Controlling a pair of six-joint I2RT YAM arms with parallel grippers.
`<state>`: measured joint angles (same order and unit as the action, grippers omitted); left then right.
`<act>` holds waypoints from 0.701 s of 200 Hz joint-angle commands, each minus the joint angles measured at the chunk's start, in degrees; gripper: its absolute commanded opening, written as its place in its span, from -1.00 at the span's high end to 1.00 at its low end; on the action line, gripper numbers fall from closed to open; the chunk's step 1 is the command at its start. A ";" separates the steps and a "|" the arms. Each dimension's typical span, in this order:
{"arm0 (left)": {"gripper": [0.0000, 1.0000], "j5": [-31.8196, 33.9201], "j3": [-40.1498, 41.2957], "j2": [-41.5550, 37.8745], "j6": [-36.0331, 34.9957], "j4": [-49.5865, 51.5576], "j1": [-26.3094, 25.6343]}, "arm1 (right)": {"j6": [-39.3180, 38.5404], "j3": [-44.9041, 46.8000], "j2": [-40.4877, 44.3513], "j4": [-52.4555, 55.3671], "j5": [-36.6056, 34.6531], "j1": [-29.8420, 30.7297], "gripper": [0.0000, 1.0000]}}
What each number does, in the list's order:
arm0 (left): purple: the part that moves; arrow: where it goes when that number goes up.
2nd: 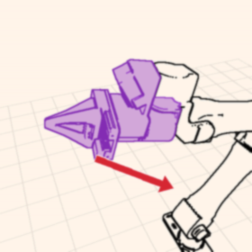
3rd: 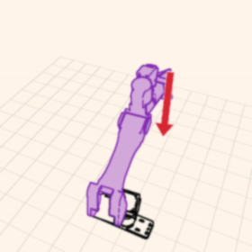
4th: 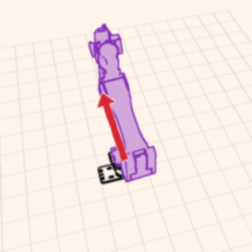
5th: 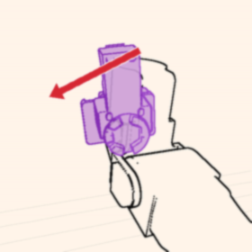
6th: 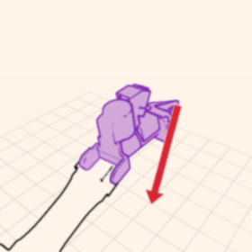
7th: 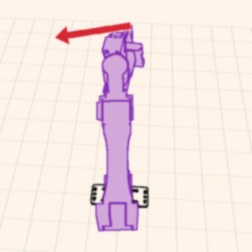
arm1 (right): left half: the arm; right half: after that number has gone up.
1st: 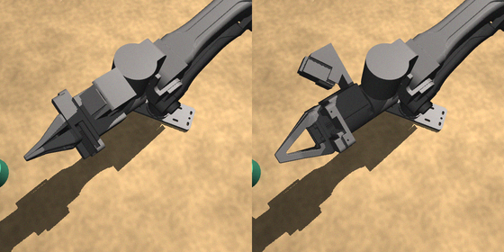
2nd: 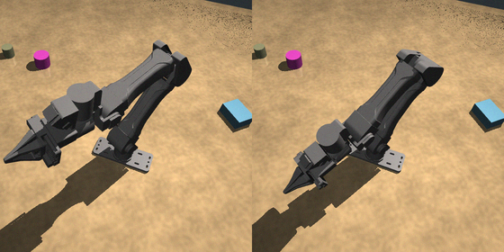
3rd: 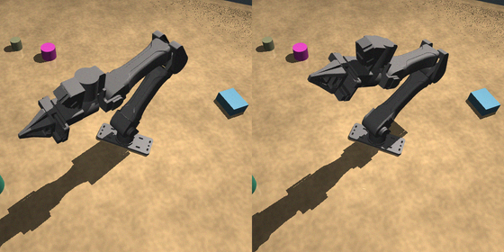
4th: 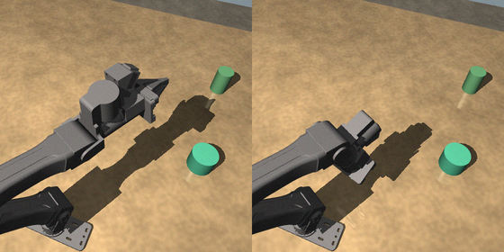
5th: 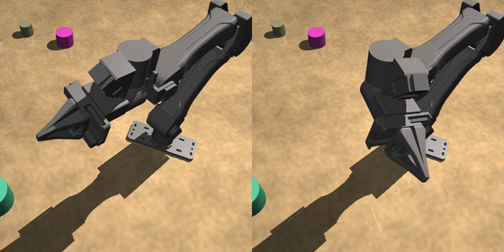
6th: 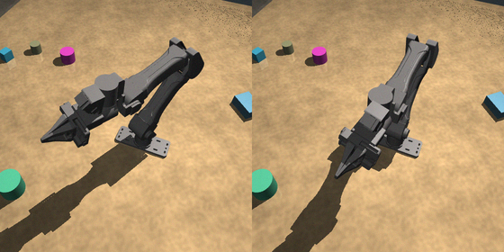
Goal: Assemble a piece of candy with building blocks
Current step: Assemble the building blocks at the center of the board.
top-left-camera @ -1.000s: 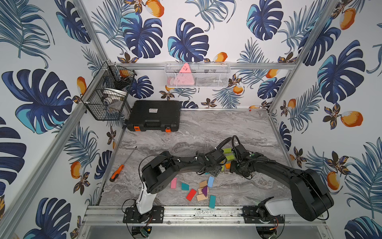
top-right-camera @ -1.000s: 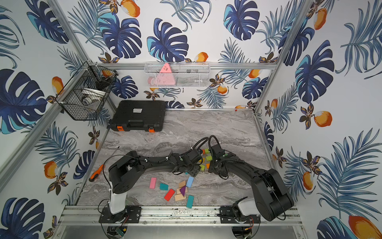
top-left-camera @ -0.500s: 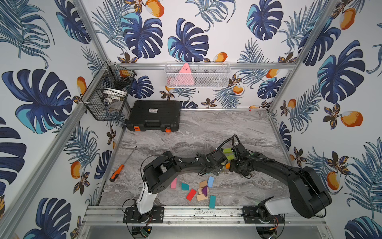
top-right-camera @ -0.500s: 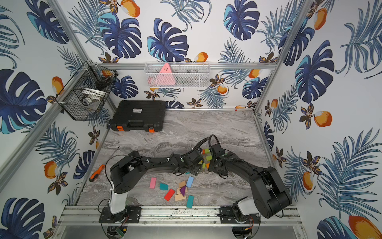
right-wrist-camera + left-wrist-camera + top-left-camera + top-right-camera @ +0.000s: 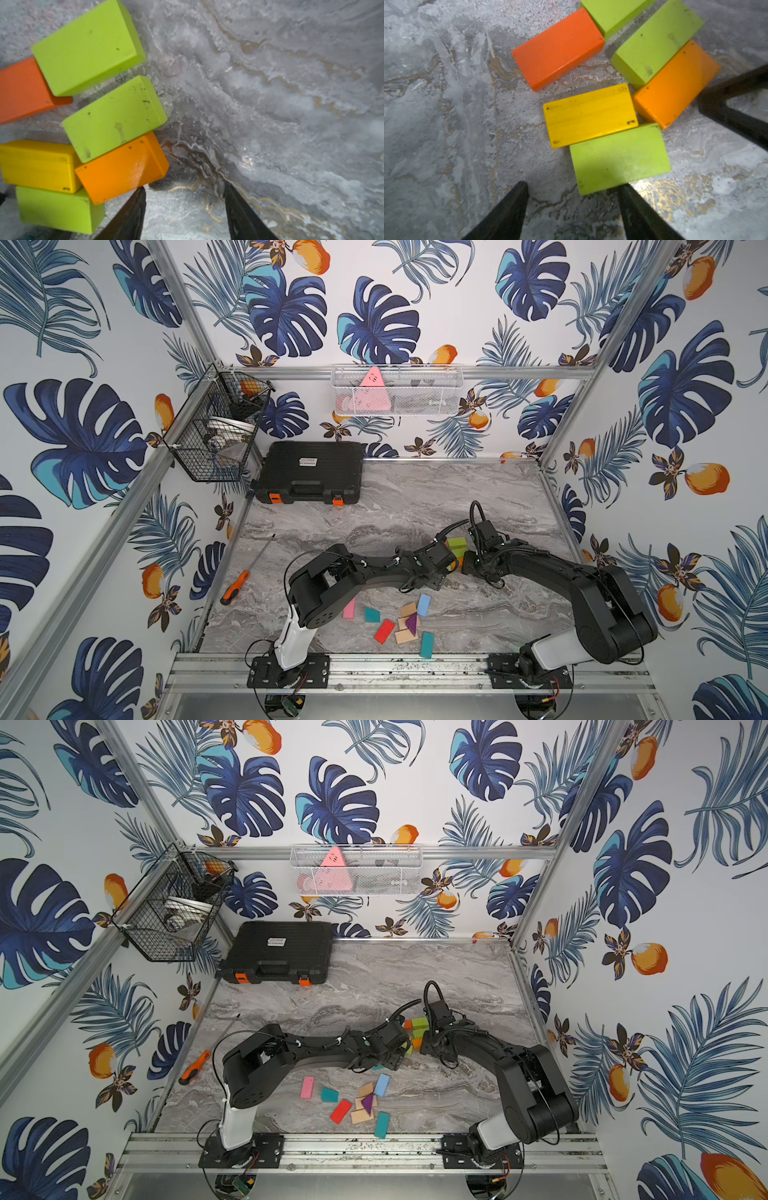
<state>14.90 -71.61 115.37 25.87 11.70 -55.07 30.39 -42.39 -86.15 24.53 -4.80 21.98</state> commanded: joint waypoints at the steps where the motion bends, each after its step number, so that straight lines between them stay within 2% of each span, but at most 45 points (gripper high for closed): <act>1: -0.48 -0.51 0.41 1.08 2.58 4.64 0.09 | -0.08 0.49 -0.62 1.39 4.40 -0.16 -0.25; 87: -0.58 -0.75 1.81 0.91 4.51 2.19 0.13 | -0.33 1.08 -0.15 0.87 5.15 -0.24 -0.33; 140: -0.57 -0.74 1.89 1.04 5.59 1.57 0.49 | -0.27 1.57 0.62 0.69 5.04 -0.26 -0.33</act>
<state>17.12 -70.22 115.57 28.80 8.16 -54.92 29.52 -41.60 -85.21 23.57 -3.62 21.67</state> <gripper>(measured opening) 0.789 0.665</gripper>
